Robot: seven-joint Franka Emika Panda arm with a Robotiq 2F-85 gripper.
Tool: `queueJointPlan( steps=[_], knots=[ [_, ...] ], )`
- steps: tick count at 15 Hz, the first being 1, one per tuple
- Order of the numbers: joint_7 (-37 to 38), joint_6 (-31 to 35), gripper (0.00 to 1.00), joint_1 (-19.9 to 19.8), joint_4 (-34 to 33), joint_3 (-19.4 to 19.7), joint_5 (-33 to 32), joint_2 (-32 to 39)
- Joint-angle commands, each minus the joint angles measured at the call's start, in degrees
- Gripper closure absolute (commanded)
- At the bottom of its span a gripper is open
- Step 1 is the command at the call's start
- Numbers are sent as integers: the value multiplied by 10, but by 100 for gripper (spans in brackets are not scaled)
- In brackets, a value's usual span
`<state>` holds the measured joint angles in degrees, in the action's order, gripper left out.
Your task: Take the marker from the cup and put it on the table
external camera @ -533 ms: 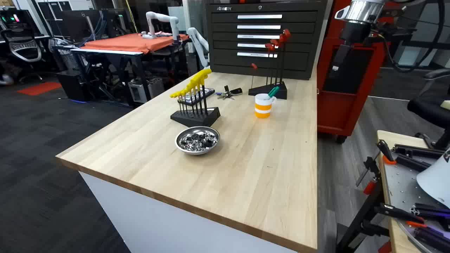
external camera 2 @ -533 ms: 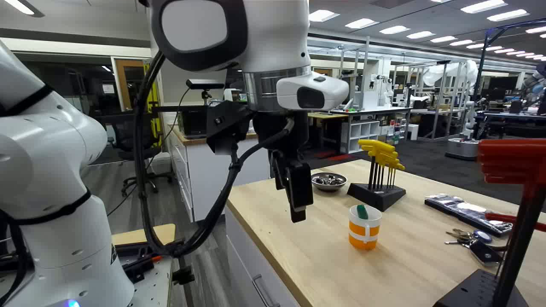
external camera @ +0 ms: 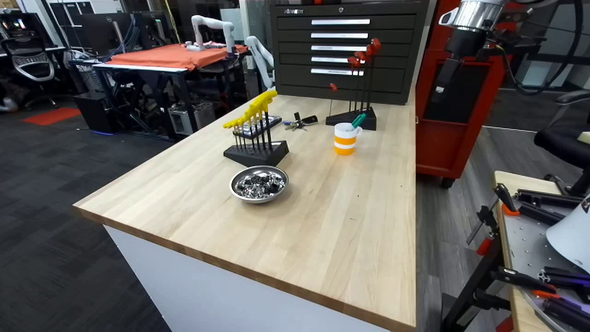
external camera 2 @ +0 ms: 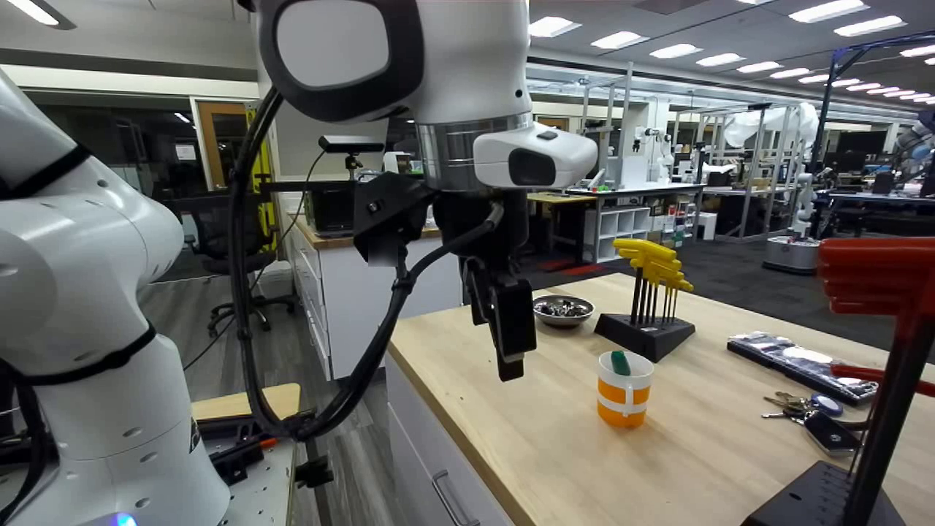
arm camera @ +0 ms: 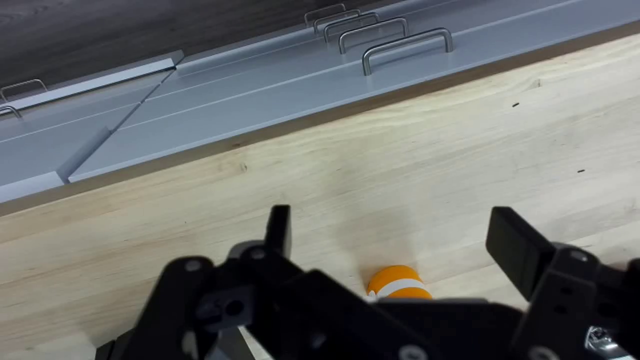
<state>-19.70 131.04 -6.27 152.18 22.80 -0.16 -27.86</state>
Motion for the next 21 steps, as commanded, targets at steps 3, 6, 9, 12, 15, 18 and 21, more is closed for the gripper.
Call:
queueJointPlan(
  steps=[3,6,9,12,15,18,21],
  knots=[
    [-13,5,0,-19,-6,-18,2,12],
    [-32,-3,0,-15,-29,-18,-5,39],
    [-90,-15,0,4,-60,-10,8,77],
    [-147,-21,0,15,-95,-15,12,119],
    [-183,-22,0,17,-126,-29,16,153],
    [-207,-23,0,12,-159,-44,22,185],
    [-224,-23,0,8,-183,-59,26,208]
  ],
)
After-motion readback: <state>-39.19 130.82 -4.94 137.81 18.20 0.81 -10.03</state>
